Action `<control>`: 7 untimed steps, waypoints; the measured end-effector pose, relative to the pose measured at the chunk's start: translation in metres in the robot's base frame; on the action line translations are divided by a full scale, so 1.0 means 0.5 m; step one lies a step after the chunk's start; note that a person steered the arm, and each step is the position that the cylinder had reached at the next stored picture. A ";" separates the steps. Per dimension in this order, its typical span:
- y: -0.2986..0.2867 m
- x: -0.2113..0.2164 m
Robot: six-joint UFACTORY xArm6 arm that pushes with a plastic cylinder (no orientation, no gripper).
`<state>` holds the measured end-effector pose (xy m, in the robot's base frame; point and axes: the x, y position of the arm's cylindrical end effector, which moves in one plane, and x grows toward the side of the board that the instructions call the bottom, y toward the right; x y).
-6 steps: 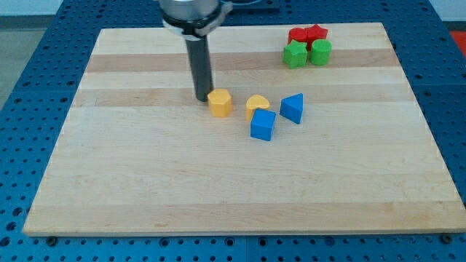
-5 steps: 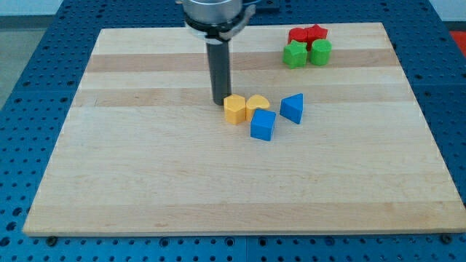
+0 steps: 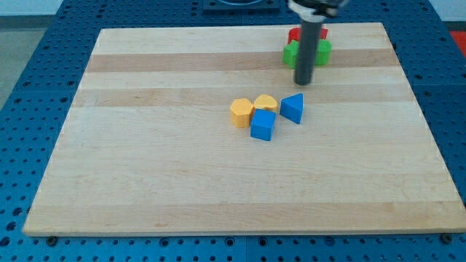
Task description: Move the blue triangle near to the yellow heart
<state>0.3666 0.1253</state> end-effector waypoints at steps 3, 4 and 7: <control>-0.004 0.162; -0.022 0.183; -0.080 0.240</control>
<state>0.4864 0.0852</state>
